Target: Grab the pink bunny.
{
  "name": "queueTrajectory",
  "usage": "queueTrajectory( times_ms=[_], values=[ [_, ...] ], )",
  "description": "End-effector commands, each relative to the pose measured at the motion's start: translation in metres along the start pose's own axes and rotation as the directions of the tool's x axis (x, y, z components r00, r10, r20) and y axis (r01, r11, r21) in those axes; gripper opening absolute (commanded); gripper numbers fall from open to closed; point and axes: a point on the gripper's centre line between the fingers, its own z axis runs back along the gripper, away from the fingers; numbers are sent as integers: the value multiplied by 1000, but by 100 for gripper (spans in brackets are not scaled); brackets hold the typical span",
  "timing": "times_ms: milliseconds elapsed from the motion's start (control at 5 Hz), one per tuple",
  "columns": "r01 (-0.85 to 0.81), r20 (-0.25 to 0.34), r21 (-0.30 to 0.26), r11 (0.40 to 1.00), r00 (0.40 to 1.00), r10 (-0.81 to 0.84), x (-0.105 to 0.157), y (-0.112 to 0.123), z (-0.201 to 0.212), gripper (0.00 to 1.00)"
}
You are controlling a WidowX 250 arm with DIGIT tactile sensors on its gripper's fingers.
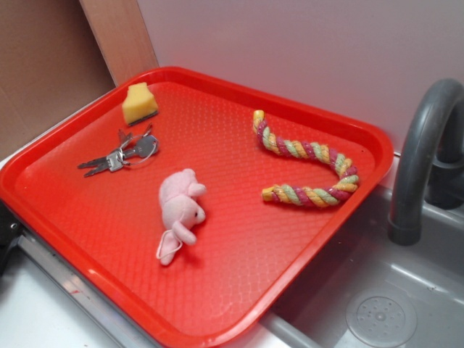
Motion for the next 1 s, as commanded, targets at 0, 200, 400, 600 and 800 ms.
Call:
queueTrajectory(
  times_ms=[0,200,400,600,800],
  values=[
    [0,0,0,1000,1000,0,0,0,0,100],
    [9,3,-28,1000,1000,-9,2,-12,-1,100],
    [-18,15,-70,997,1000,19,12,-52,-4,100],
    [-146,-52,-133,980,989,140,28,-85,-15,100],
    [-331,-185,-147,932,935,303,48,-105,-42,100]
  ],
)
